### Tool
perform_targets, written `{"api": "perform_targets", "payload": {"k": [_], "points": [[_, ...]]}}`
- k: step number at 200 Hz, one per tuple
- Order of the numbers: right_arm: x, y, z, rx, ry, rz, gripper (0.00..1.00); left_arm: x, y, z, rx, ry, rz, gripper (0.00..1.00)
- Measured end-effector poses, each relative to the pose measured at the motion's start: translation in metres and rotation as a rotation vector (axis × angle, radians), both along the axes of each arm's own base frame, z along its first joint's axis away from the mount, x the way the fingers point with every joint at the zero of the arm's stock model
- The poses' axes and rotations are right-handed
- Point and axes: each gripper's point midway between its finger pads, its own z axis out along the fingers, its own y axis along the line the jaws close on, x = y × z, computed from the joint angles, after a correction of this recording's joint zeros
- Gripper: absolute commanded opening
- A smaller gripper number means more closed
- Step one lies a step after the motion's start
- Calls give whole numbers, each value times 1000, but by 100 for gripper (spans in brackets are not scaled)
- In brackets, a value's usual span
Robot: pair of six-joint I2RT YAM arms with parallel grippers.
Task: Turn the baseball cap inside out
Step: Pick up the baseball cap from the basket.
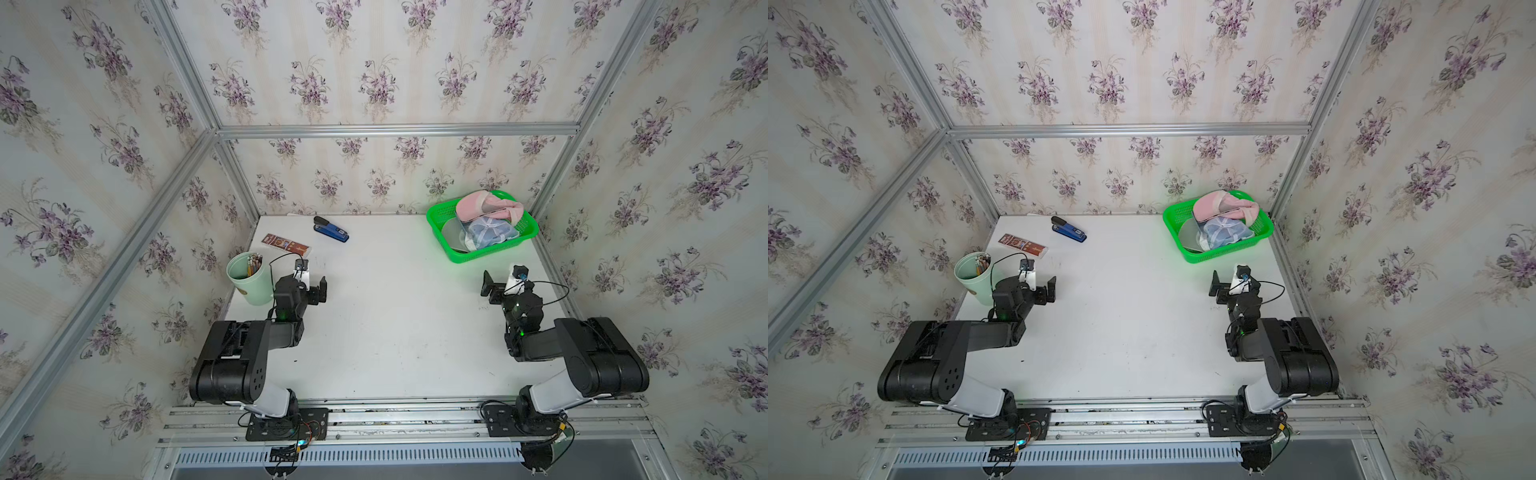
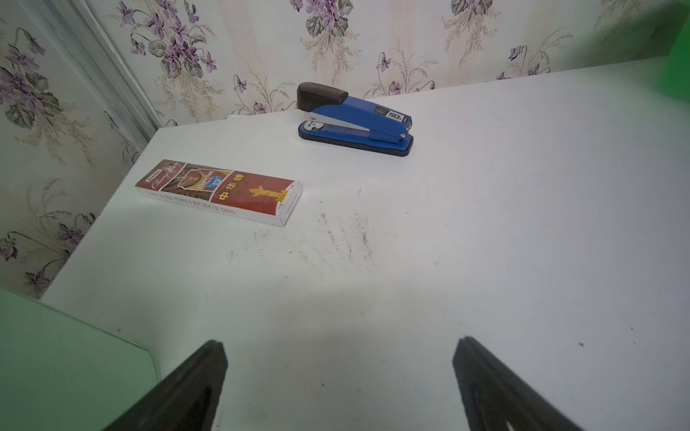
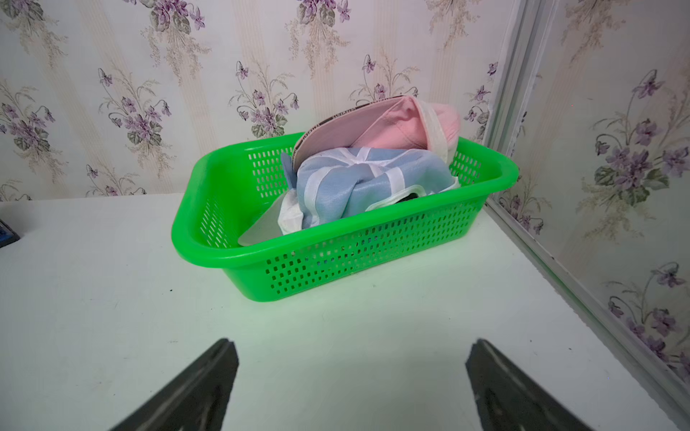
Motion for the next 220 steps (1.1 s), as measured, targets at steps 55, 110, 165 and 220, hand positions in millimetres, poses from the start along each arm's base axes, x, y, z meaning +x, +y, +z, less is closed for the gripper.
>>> {"api": "perform_targets", "payload": {"k": [55, 110, 165, 220], "points": [[0, 0, 0, 0, 0, 0, 100, 0, 0, -1, 0, 2, 0, 99], [0, 0, 0, 4, 1, 3, 100, 0, 3, -1, 5, 3, 16, 99], [4, 0, 1, 8, 24, 10, 100, 1, 5, 1, 5, 8, 27, 99], [26, 6, 132, 8, -55, -14, 100, 20, 8, 131, 2, -91, 116, 99]]}}
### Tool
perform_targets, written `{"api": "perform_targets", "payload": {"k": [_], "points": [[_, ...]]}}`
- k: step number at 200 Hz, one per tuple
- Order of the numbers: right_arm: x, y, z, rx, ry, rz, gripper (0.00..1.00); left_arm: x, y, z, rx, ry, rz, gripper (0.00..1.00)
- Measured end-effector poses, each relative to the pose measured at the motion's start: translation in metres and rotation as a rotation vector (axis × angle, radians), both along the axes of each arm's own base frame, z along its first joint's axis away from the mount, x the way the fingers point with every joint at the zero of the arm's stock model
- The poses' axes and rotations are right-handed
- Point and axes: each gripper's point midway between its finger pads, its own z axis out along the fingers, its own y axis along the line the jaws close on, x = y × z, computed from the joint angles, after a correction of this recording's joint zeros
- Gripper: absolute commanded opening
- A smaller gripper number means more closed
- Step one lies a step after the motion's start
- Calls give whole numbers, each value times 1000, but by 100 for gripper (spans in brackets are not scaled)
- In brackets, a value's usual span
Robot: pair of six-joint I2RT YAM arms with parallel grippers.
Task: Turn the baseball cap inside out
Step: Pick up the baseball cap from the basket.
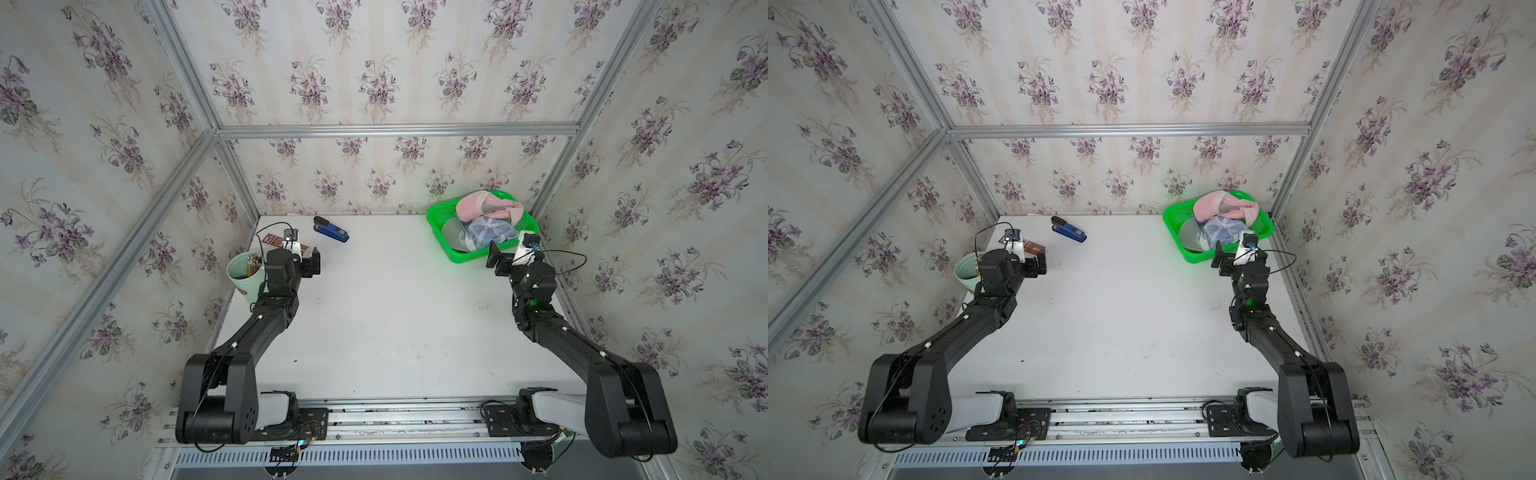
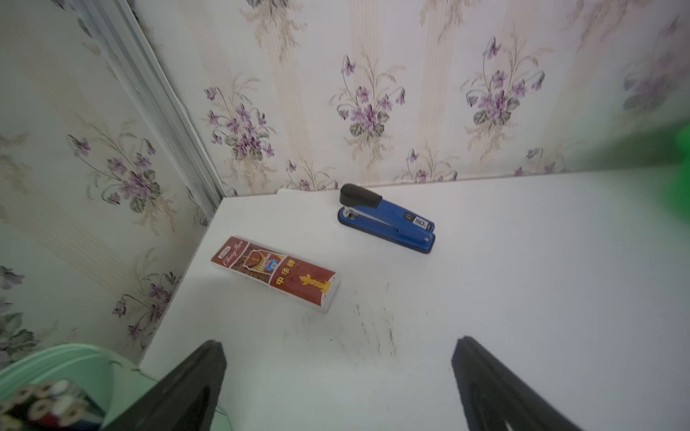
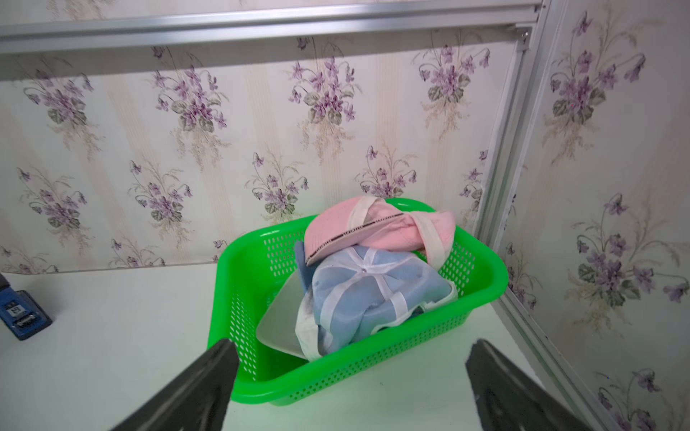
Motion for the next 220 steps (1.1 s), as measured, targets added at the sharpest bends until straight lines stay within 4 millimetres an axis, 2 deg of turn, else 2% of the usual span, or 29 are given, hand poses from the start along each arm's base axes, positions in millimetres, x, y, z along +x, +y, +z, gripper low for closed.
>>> {"api": "perform_targets", "payload": {"k": [13, 27, 41, 50, 63, 78, 90, 105, 134, 150, 174, 199, 220], "points": [[3, -5, 32, 20, -1, -30, 100, -8, -12, 21, 5, 7, -2, 99], [18, -8, 64, 44, 19, -56, 100, -13, -28, 49, 5, 0, -7, 99], [43, -6, 80, 72, 61, -57, 100, -16, -46, 70, 23, 11, -26, 99], [64, -2, 81, 95, 107, -48, 100, -18, -60, 76, 50, 31, -50, 99], [96, 6, 70, 126, 194, -29, 97, -23, -84, 75, 68, 74, -142, 99], [127, 13, 52, 168, 291, -15, 95, -29, -95, 66, 47, 124, -199, 99], [145, 17, 37, 201, 352, -8, 94, -33, -104, 56, 19, 163, -250, 99], [160, 15, 17, 246, 415, -23, 92, -38, -125, 43, -11, 234, -338, 99], [175, 5, -20, 346, 500, -50, 84, -49, -162, 18, 2, 379, -428, 99], [179, 2, -41, 405, 537, -62, 81, -58, -175, -6, 35, 462, -440, 99], [184, 4, -64, 483, 569, -65, 79, -66, -173, -38, 58, 563, -403, 99], [184, 11, -78, 548, 574, -51, 77, -67, -173, -51, 59, 600, -378, 99], [193, 13, -81, 594, 551, -49, 74, -67, -175, -63, 62, 634, -374, 99]]}}
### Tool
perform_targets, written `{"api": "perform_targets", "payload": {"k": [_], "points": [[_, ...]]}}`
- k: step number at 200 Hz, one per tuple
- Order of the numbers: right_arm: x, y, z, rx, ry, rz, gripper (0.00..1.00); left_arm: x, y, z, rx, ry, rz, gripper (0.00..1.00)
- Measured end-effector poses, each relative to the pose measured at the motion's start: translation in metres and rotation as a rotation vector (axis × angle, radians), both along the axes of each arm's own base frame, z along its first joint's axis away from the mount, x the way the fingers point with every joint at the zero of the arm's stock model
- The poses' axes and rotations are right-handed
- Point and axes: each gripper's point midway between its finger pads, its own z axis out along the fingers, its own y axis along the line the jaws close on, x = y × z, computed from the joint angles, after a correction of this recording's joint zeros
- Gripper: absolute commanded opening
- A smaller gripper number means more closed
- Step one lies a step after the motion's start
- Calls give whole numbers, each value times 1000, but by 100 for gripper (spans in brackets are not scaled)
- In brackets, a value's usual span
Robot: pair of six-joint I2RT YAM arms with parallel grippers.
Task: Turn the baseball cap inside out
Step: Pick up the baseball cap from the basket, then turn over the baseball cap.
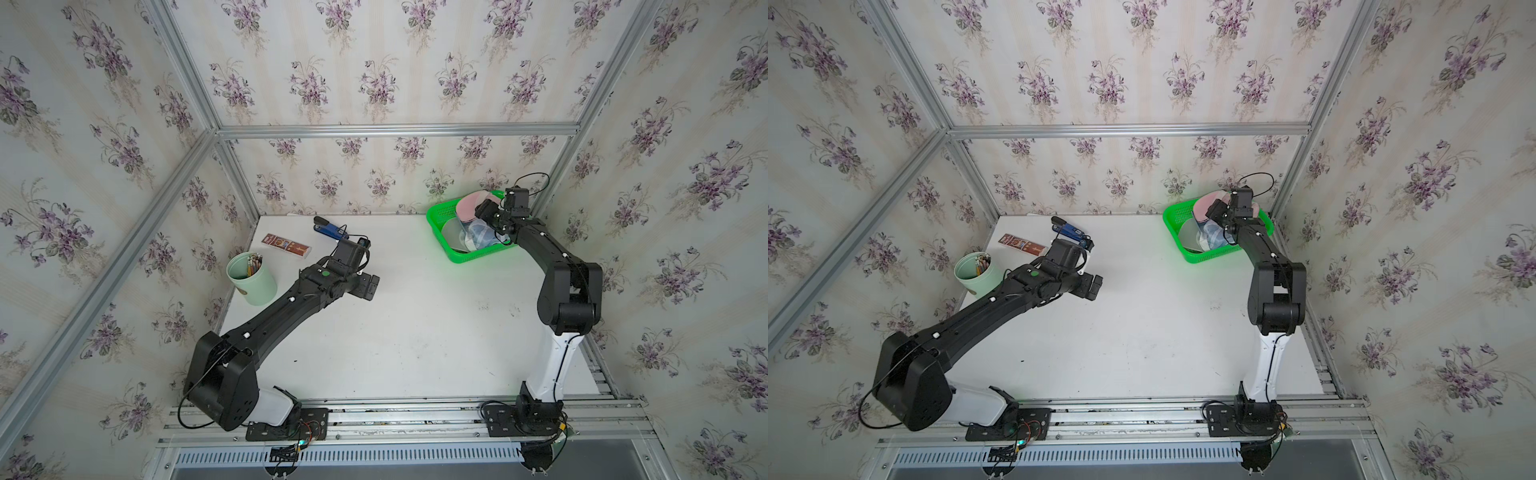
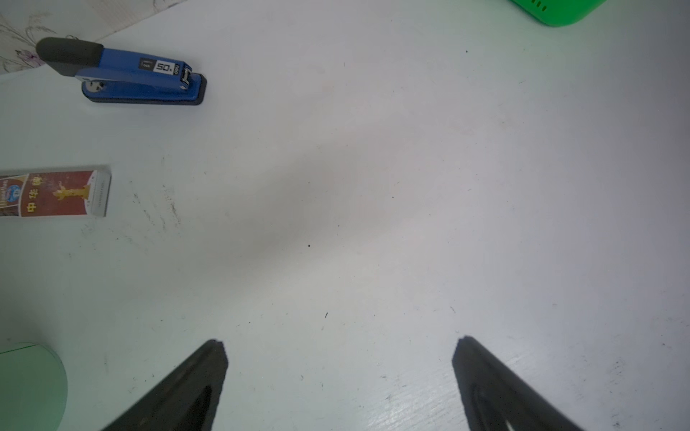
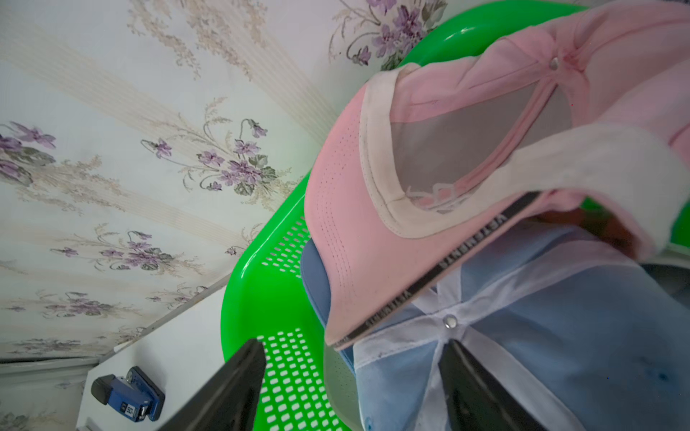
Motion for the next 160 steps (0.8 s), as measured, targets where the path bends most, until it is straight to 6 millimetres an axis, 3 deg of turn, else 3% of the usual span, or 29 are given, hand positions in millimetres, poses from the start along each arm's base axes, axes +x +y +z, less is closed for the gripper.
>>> {"api": "perform_targets", "payload": {"k": [50, 69, 98, 115, 136, 160], "points": [[17, 3, -22, 82, 0, -36, 59, 3, -1, 1, -1, -2, 1, 99], [22, 4, -29, 107, -3, -45, 48, 3, -3, 3, -7, -4, -3, 99], [26, 6, -30, 151, -20, -58, 23, 1, -4, 5, -18, 0, -8, 99], [26, 6, -32, 166, -19, -63, 0, -1, -5, 8, -29, -3, -13, 99], [22, 11, -34, 185, -35, -35, 0, -1, -5, 9, -33, -5, -10, 99], [7, 16, -21, 191, -67, -13, 0, 0, -10, 9, -37, 12, -21, 99]]}}
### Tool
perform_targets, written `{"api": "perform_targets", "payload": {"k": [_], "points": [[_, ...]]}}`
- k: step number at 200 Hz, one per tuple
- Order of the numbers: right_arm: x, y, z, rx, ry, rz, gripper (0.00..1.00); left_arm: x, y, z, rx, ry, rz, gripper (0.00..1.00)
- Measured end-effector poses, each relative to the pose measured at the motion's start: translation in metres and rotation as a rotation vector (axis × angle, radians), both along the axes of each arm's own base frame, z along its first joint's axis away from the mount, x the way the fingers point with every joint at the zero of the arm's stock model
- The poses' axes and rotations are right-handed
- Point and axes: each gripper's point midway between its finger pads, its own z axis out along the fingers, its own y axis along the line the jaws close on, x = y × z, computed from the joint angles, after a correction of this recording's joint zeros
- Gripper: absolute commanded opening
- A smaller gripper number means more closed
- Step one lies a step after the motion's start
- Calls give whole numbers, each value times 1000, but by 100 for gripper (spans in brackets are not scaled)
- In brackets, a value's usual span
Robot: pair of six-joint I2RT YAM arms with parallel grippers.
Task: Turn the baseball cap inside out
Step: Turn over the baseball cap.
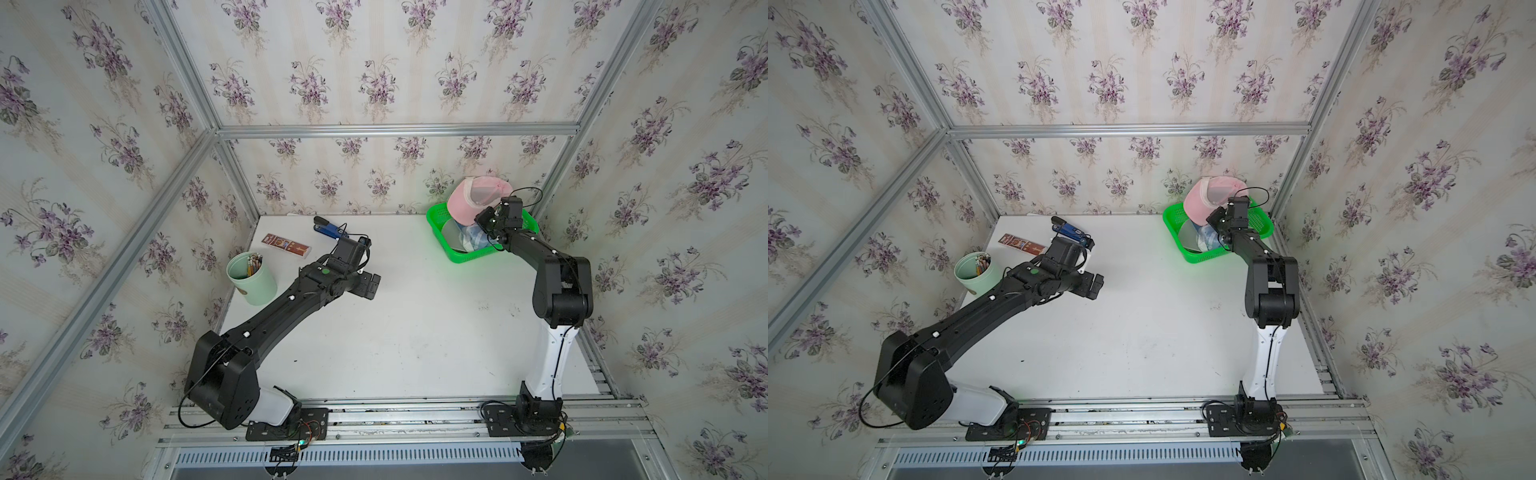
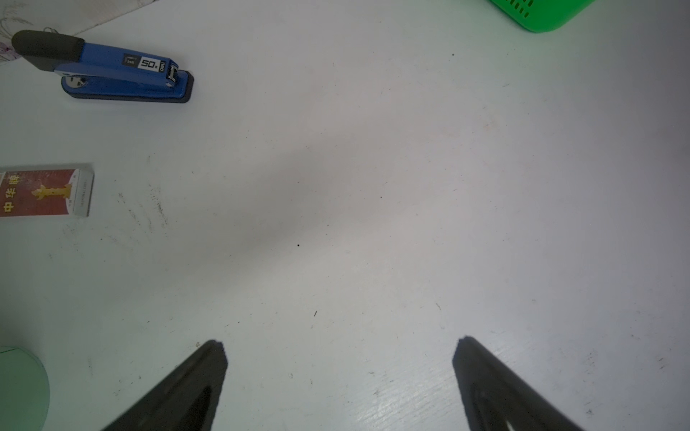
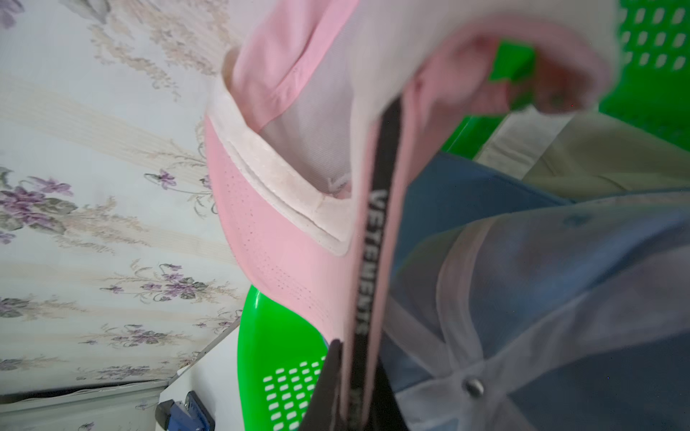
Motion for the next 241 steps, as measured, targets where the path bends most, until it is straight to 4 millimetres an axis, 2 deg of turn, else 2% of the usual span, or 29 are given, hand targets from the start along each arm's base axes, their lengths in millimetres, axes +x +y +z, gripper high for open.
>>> {"api": "perform_targets", "payload": {"k": [14, 34, 60, 71, 86, 100, 124, 147, 170, 199, 223, 241], "points": [[-12, 4, 16, -6, -38, 23, 0, 0, -6, 0, -4, 16, -13, 99], [-33, 8, 51, -19, -126, 55, 0, 3, -10, 1, -16, 29, -5, 99], [-62, 16, 86, -32, -205, 107, 0, 8, -13, 13, -44, 24, 24, 99], [-77, 25, 96, -43, -226, 146, 0, 11, -14, 20, -60, 17, 39, 99], [-103, 47, 100, -63, -240, 231, 0, 15, -15, 32, -92, 1, 63, 99], [-131, 71, 93, -76, -231, 325, 0, 18, -17, 42, -128, -9, 87, 99], [-185, 110, 59, -79, -157, 477, 0, 25, -21, 51, -192, -3, 123, 99], [-229, 144, 33, -85, -101, 600, 0, 26, -25, 42, -244, 44, 149, 99], [-264, 174, 15, -70, -72, 711, 0, 25, -32, 27, -285, 96, 159, 99], [-289, 199, -9, -59, -25, 789, 0, 14, -37, -10, -298, 194, 169, 99], [-305, 222, -24, -49, -2, 855, 0, 5, -38, -28, -314, 241, 176, 100], [-318, 237, -32, -31, 7, 895, 0, 0, -38, -38, -324, 262, 180, 92]]}}
